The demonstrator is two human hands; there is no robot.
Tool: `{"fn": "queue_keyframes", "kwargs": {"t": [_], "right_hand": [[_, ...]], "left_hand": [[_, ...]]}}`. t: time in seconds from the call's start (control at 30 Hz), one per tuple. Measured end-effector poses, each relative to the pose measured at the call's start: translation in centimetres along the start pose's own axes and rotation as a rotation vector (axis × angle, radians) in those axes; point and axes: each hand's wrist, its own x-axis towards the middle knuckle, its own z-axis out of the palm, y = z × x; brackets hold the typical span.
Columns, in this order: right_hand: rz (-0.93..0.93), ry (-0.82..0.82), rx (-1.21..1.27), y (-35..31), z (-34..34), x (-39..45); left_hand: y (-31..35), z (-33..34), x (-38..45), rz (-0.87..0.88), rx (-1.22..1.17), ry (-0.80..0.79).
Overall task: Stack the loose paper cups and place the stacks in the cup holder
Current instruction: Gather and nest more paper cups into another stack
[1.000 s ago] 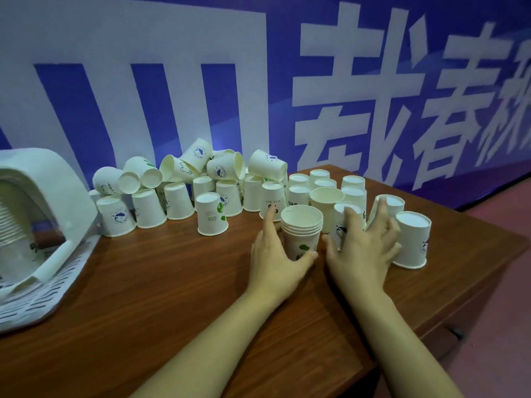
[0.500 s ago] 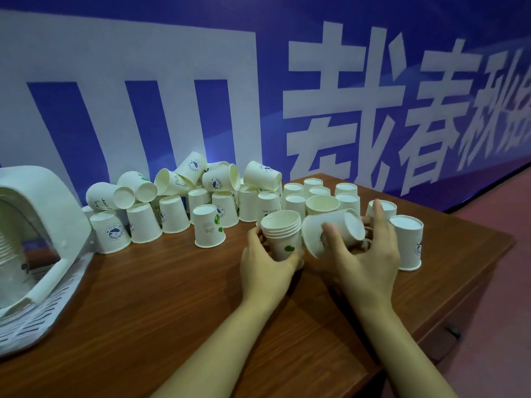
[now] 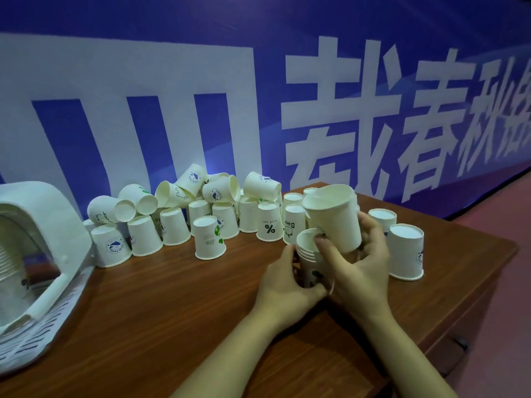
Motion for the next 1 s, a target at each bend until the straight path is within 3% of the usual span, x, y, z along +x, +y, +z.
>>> {"fn": "queue_keyframes", "kwargs": {"t": [0.33, 0.57, 0.83, 1.0], "right_hand": [[0.031, -0.017, -0.324, 1.2, 0.3, 0.5], [0.052, -0.079, -0.236, 1.7, 0.1, -0.1], [-0.112, -0.142, -0.314, 1.7, -0.1, -0.6], [-0.051, -0.131, -0.394, 1.5, -0.3, -0.7]], "left_hand": [[0.6, 0.1, -0.1, 0.086, 0.116, -0.049], [0.6, 0.3, -0.1, 0.079, 0.247, -0.027], [0.9, 0.0, -0.3, 0.058, 0.247, 0.009], [0.9, -0.1, -0.4, 0.019, 0.317, 0.059]]}}
